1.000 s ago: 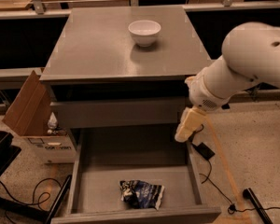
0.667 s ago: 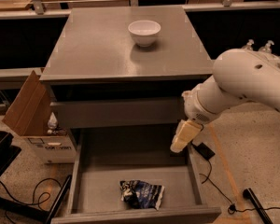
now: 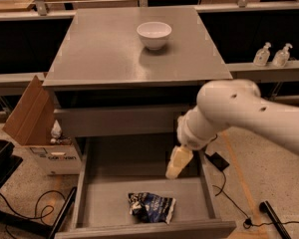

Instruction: Pick blue chip bag from middle drawer and place on counter

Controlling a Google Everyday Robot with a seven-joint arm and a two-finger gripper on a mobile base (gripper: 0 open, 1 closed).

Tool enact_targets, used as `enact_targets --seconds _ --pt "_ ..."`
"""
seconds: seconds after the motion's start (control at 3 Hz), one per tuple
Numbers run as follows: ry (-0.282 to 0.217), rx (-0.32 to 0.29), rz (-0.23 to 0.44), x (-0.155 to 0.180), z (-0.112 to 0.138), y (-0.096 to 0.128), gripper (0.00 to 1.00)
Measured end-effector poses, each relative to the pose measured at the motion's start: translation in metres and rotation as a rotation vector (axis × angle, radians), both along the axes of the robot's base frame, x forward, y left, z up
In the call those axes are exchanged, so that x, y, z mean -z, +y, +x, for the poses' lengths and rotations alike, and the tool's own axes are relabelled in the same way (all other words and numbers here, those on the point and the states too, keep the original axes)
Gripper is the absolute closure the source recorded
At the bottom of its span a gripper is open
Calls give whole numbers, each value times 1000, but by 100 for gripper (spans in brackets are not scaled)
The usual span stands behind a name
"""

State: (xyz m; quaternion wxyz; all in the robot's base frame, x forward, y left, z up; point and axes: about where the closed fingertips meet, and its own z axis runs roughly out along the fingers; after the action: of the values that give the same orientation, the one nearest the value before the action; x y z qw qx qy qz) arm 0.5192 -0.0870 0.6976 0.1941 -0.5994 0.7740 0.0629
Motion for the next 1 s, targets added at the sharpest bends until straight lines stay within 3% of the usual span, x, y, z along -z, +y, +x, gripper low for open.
enact_targets --seconds 0.33,1.0 --pt "58 1 23 70 -7 29 0" --pt "131 43 24 178 -18 47 0"
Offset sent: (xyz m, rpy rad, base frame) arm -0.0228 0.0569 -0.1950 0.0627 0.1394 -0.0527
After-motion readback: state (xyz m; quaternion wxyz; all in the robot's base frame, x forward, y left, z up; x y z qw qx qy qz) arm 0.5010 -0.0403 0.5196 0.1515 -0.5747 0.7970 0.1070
